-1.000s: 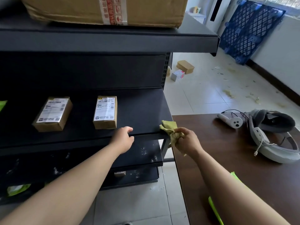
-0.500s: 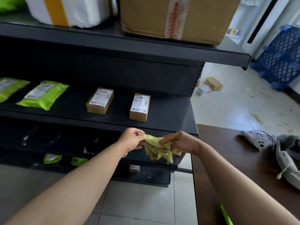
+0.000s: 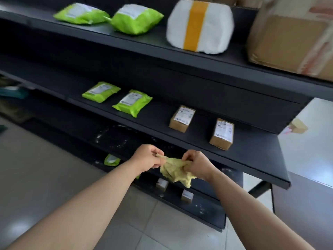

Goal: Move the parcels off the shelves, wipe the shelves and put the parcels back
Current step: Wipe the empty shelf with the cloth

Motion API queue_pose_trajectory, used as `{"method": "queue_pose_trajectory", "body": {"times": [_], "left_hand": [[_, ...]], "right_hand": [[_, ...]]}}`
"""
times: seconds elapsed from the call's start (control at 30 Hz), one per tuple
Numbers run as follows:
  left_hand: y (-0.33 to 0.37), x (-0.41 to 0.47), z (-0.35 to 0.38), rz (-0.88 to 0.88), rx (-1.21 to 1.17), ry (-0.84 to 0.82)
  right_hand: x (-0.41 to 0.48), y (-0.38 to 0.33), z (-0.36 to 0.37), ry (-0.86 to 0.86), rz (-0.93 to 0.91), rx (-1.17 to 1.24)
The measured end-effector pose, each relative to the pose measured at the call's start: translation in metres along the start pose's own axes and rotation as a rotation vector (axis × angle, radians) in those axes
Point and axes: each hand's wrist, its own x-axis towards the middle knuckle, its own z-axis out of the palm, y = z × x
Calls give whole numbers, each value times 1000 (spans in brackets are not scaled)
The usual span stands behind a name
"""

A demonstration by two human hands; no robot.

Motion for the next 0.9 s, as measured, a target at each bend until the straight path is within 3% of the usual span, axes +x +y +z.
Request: {"method": "queue_pose_trajectory", "body": {"times": [0.17,0.37,0.5,0.6,0.8,0.9], "left_hand": [[-41,-14,-100,2,103,151],[-81,-20,-192,-82,322,191],[-108,-20,-242,-159,196,189],[-121,-19,-269,-246,0,92],[-138,-1,-298,-273,-43,105],[-142,20,-312,-275,30,169]], "right_hand": [[27,-57,58,-5,-54,23],[51,-123,128,-34,0,317],[69,-162,168,-71,24,393],[85,-187,194,-78,10,403],[123,-208,223,-55,-14,289],[150,-215,232,-151,16,189]]}}
